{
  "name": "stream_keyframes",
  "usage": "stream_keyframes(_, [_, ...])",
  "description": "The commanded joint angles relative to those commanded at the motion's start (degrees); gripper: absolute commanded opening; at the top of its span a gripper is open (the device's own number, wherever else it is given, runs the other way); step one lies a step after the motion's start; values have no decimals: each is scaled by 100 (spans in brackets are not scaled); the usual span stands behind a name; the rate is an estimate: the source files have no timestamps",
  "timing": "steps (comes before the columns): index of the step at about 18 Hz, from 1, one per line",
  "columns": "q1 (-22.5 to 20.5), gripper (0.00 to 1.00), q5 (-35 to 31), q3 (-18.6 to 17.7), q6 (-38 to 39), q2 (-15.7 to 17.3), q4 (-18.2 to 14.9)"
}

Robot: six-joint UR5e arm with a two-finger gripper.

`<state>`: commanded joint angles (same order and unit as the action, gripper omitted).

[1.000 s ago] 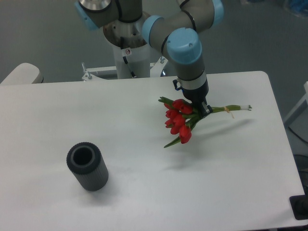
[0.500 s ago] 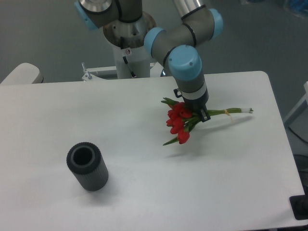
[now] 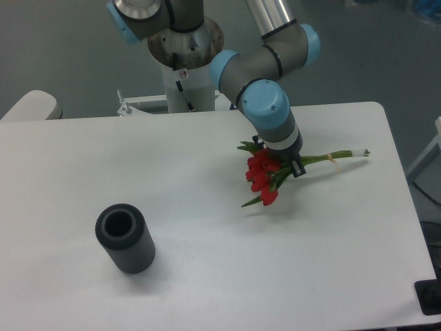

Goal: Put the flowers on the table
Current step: 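Lay the tulips flat on the table beside the gripper, then open the gripper and lift it up away from the tulips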

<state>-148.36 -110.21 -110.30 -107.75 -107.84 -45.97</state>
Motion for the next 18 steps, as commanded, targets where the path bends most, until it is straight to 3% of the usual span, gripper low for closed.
stream_keyframes(8, [9, 32, 9, -53, 9, -97, 0])
stream_keyframes(11, [9, 43, 17, -35, 9, -97, 0])
stream_keyframes(14, [9, 66, 18, -26, 17, -97, 9])
stream_keyframes(18, [53, 75, 18, 17, 44, -88, 9])
